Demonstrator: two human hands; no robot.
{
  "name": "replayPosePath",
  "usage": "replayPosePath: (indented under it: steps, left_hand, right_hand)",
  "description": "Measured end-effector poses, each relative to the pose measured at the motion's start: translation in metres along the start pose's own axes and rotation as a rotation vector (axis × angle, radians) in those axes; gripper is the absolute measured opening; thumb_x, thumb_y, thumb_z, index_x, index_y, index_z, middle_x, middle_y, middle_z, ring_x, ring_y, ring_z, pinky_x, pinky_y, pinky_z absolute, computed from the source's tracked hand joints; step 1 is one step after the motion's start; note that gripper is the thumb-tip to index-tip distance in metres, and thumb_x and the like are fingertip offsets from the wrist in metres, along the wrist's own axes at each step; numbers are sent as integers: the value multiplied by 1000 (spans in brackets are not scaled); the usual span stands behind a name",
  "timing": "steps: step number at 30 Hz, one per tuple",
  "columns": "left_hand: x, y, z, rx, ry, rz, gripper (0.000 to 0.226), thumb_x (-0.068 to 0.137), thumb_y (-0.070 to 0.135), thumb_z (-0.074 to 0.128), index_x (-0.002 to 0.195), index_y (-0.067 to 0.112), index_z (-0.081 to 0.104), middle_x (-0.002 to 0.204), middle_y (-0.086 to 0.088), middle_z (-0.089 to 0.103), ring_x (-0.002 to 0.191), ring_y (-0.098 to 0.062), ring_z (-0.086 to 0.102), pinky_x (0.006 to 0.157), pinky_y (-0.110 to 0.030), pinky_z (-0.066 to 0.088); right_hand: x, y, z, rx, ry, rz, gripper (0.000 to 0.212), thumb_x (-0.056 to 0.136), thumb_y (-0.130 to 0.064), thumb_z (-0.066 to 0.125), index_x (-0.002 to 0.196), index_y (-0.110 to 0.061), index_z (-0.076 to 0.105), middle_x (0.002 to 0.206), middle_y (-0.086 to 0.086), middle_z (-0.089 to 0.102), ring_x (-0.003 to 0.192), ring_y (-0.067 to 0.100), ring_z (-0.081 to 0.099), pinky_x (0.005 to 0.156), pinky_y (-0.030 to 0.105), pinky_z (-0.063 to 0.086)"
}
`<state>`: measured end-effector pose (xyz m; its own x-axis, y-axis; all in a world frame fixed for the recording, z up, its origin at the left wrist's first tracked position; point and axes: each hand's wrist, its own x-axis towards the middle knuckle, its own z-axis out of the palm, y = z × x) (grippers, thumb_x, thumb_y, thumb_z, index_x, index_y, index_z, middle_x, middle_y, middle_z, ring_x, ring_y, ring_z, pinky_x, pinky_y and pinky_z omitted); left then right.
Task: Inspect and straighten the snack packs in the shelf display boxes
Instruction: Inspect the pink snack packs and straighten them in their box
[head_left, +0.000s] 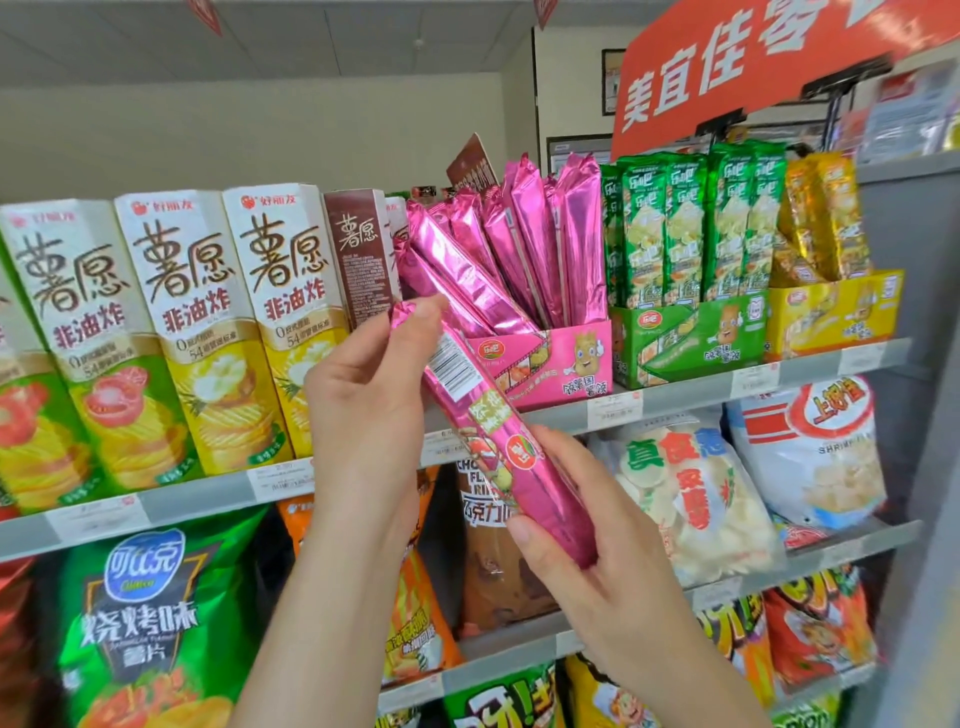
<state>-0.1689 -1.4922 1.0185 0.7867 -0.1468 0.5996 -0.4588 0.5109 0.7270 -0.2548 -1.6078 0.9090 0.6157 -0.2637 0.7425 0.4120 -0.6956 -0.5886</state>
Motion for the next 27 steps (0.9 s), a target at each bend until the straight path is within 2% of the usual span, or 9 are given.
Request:
replayPosePath:
  steps: [3,6,9,13,17,20,22,24,27]
  left_hand:
    - [1,1,1,-19,39,-20,21,92,21,63,80,14,78,71,2,69,66,-10,63,59,-25,52]
    - [2,3,3,-27,44,-37,28,94,25,61,75,18,79,71,3,72,66,-9,67,56,-22,53]
    - [4,4,3,-6,42,-47,34,96,33,58,71,21,78,74,2,74,70,-9,69,59,-20,53]
    - [5,5,0,42,-131,8,38,98,42,49,76,30,77,87,3,76,83,-10,71,67,-20,53]
    - [9,11,-6,22,-325,31,24,89,38,60,87,24,79,93,1,76,88,-12,71,73,-23,56]
    - [13,13,-8,45,-240,65,26,82,43,74,90,19,79,88,-1,76,84,-14,70,74,-30,57]
    - [13,13,-7,47,-155,87,24,74,44,77,86,23,80,81,3,74,80,-15,67,74,-35,55]
    - [13,12,-4,48,-98,109,20,72,43,77,79,25,80,71,5,68,73,-18,57,66,-37,47]
    - [12,11,-1,31,-81,115,14,79,35,76,73,23,77,61,7,62,60,-12,52,56,-31,39]
  right_hand:
    - [-3,1,0,13,59,6,44,89,-61,56,128,-48,40,115,-17,52,97,12,62,67,21,54]
    - [-6,3,-1,64,85,60,42,85,-64,60,116,-46,39,103,-7,54,79,18,63,54,37,55]
    - [-8,4,-2,64,90,76,41,84,-67,58,112,-44,38,97,0,59,73,18,63,52,36,54]
    - [-6,2,-7,143,131,95,38,83,-69,57,109,-45,43,82,-2,59,62,18,59,50,37,51]
    - [-2,0,-15,330,130,114,35,81,-69,60,104,-45,52,86,-2,63,64,19,63,58,49,55]
    - [3,-3,-22,407,118,126,34,80,-69,60,101,-42,60,93,-7,71,76,7,66,66,32,59]
    - [6,-5,-25,426,111,142,35,81,-70,59,100,-41,65,92,-4,74,77,8,69,64,31,59]
    - [7,-7,-27,470,111,172,39,78,-71,60,100,-39,69,88,-1,75,70,12,71,56,33,59]
    - [7,-9,-29,526,115,206,46,73,-72,64,100,-36,73,79,3,74,54,15,69,46,20,51]
